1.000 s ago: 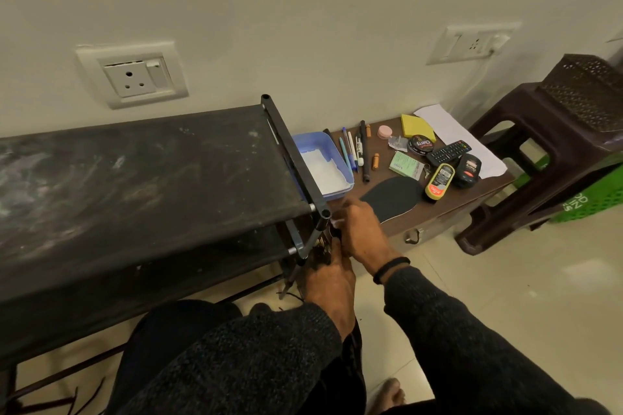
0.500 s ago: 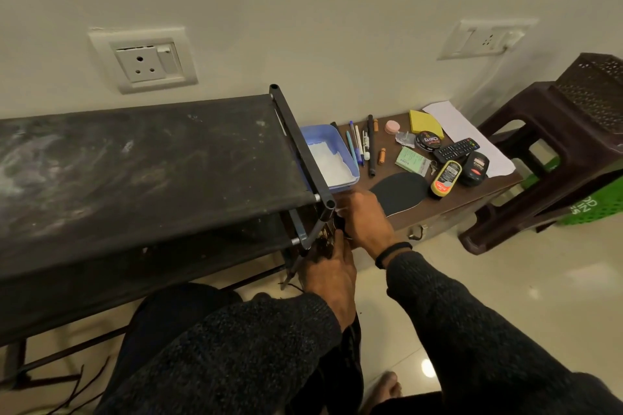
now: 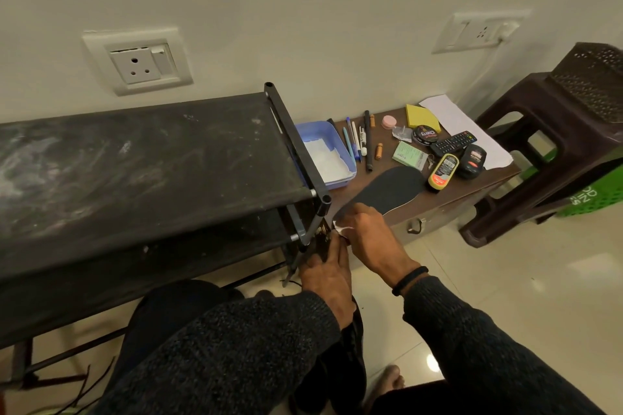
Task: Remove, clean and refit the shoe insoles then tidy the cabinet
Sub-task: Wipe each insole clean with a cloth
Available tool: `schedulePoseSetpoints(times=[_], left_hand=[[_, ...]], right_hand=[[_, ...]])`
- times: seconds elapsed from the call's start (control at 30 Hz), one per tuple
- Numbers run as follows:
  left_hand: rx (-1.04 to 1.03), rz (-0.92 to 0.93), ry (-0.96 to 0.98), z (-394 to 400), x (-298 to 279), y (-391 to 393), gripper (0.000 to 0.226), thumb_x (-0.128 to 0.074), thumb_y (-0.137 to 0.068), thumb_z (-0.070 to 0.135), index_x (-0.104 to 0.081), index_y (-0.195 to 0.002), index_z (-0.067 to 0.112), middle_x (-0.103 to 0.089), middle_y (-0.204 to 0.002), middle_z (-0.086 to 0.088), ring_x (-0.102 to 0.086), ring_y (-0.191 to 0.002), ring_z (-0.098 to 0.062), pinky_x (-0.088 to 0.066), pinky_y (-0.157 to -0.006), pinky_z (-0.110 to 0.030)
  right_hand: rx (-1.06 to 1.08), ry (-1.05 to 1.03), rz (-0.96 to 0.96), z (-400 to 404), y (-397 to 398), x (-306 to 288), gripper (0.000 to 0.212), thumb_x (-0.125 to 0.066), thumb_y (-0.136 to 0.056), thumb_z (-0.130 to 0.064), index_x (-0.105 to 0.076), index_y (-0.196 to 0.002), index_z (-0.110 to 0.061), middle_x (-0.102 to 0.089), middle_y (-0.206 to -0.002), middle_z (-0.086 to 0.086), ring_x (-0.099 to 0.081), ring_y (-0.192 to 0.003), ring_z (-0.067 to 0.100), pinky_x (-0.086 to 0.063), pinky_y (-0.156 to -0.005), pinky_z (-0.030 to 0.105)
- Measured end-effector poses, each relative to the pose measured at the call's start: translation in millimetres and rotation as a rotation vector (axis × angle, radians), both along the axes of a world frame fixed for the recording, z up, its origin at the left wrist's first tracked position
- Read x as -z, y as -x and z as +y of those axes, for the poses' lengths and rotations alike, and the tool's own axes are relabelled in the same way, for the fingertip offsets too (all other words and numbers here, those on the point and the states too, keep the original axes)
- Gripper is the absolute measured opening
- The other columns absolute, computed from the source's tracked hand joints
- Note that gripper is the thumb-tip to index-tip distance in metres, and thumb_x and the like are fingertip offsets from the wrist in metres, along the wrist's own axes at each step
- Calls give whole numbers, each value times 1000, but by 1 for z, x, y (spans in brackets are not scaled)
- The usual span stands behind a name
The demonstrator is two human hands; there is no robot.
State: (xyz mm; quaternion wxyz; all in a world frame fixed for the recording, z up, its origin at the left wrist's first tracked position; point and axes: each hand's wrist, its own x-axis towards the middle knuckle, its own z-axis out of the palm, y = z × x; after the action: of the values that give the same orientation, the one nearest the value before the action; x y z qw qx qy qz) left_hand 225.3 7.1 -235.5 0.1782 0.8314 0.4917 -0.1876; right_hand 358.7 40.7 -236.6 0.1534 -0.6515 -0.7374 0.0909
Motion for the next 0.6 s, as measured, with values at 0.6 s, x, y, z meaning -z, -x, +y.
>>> schedulePoseSetpoints(times=[0.6], left_hand=[[22, 67, -94, -5, 6, -11, 115, -75, -89, 36, 13, -158, 10, 33, -161, -11, 2, -150, -46, -29, -117, -54]], right_hand=[[34, 24, -21, -18, -9, -3, 17, -71, -90, -4, -78, -103, -14, -64, -104, 4, -60, -88, 19, -52, -74, 26]])
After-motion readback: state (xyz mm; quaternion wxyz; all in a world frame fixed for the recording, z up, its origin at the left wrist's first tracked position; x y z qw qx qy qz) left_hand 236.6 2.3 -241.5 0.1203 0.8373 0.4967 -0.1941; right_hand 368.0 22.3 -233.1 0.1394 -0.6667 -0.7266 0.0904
